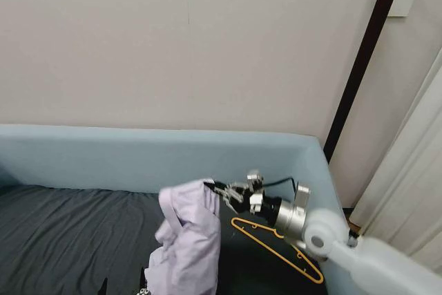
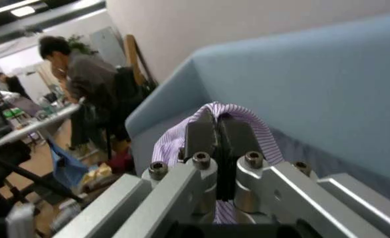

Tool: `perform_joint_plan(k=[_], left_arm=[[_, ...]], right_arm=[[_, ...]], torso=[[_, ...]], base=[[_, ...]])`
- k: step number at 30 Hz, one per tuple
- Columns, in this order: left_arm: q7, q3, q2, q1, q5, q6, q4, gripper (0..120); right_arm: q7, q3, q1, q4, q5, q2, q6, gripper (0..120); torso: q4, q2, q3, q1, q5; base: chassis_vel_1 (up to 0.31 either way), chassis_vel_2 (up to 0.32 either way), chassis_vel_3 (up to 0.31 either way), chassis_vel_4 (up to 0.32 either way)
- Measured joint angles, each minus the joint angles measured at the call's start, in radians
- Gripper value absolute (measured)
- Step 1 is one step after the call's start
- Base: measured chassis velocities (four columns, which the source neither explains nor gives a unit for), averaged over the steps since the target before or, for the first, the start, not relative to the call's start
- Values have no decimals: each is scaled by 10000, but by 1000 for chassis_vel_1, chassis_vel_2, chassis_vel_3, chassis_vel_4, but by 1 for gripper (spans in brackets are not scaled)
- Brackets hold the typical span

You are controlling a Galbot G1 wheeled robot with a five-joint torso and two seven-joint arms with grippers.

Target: Pick up the clothes from the sofa and hang them on the clothes hanger.

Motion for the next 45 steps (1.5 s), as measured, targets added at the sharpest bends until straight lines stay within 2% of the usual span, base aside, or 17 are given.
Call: perform_joint_plan(k=[1,4,8,15,17,19,21,22,25,27,28,32,33,37,39,42,45], left_arm=[[0,0,0,0,0,0,0,100],[-6,35,70,-55,5,59,104,100],[-10,167,133,-134,16,104,193,99],[-20,349,227,-271,18,168,261,99],[-23,396,265,-304,12,170,293,100],[-27,429,302,-337,-4,169,318,100],[-30,482,329,-372,-15,170,325,100],[-30,482,329,-372,-15,170,325,100],[-38,538,352,-400,-20,170,328,99],[-39,547,354,-408,-20,170,336,99],[-44,556,355,-411,-22,168,348,100],[-61,572,343,-412,-21,137,400,100],[-61,572,343,-412,-21,137,400,100],[-74,572,355,-451,-22,135,433,100],[-81,569,361,-463,-24,135,454,100],[-90,568,366,-471,-26,135,509,100],[-101,566,346,-470,-26,129,536,100]], right_arm=[[0,0,0,0,0,0,0,0],[-73,292,-959,-1319,-650,406,342,0],[-538,580,-1332,-2438,-1308,612,664,0],[-1337,970,-1221,-3515,-1740,412,789,0],[-1547,1099,-1191,-3896,-2256,245,855,0],[-1523,1286,-1248,-4202,-2982,108,990,7],[-856,1560,-1432,-4260,-4079,-65,986,15],[-856,1560,-1432,-4260,-4079,-65,986,15],[153,1960,-1837,-3679,-4891,-488,639,28],[610,2101,-1988,-3387,-4933,-627,490,31],[1171,2298,-2157,-3037,-4950,-755,266,38],[3696,3094,-2709,-1601,-4744,-1021,-1387,56],[3696,3094,-2709,-1601,-4744,-1021,-1387,56],[5485,3650,-3265,69,-4129,-1044,-2658,73],[5817,3665,-3373,481,-3970,-1020,-2915,77],[6968,3205,-3477,1543,-3489,-723,-3696,91],[7496,2675,-3357,1672,-3462,-405,-3904,98]], torso=[[0,0,0,0,0],[-4,1,-1,0,0],[-4,0,0,0,-1],[-2,0,-1,0,-2],[-2,0,0,0,-3],[-3,0,0,0,-1],[-3,0,0,0,0],[-3,0,0,0,0],[-5,0,0,0,-2],[-6,0,-1,-1,-2],[-5,1,0,-1,-1],[-2,0,0,0,-3],[-2,0,0,0,-3],[-3,1,0,0,-4],[-4,1,-1,-1,-5],[-3,1,-1,-1,-6],[-4,1,-1,-1,-4]], base=[[0,0,0,0],[0,0,0,0],[0,0,0,0],[0,0,0,0],[0,0,0,0],[0,0,0,0],[0,0,0,0],[0,0,0,0],[0,0,0,0],[0,0,0,0],[0,0,0,0],[0,0,0,0],[0,0,0,0],[0,0,0,0],[0,0,0,0],[0,0,0,0],[0,0,0,0]])
